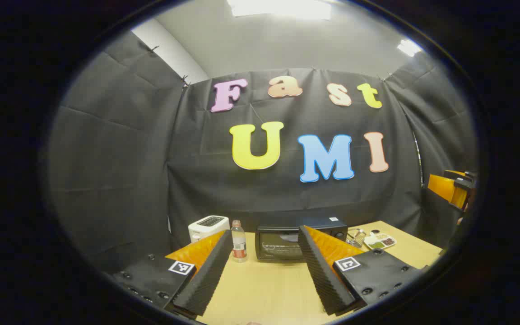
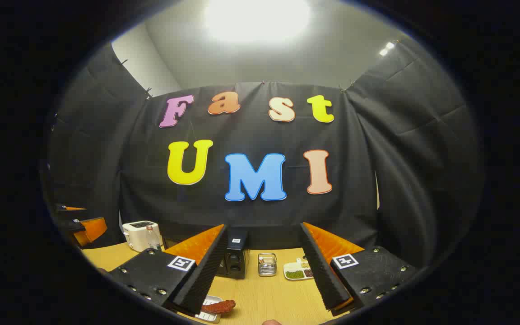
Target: Open the electric oven with the left hand, put the food in, and close the electric oven.
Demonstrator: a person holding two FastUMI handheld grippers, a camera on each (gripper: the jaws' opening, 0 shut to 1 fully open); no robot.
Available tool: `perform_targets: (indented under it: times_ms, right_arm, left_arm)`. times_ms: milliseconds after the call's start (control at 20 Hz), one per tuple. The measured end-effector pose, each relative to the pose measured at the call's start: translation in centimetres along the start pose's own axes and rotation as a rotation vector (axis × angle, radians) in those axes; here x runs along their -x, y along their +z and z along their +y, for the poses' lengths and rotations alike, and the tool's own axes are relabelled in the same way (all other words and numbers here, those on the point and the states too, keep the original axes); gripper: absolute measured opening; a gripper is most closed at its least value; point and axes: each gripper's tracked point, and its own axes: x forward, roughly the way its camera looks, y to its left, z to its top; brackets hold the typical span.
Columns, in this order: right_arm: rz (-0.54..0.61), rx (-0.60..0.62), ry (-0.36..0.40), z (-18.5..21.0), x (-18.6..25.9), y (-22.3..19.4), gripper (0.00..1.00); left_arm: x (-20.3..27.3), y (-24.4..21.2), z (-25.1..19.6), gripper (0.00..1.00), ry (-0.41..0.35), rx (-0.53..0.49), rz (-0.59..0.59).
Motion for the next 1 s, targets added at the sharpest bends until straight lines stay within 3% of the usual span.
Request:
perform_targets:
  times_ms: [50, 100, 1000]
  right_arm:
    - [0.005, -0.004, 0.005, 0.1, 0.0, -0.1, 0.95]
    - [0.014, -0.005, 0.013, 0.3, 0.0, -0.3, 0.95]
    - [-0.013, 0.032, 0.013, -1.0, 0.9, 0.0, 0.95]
  left_arm:
    - [0.0, 0.2, -0.1, 0.9, 0.001, -0.004, -0.005]
    - [0.2, 0.4, 0.0, 1.0, 0.005, -0.005, -0.014]
    - [0.3, 1.9, -3.1, 1.0, -0.032, 0.025, -0.05]
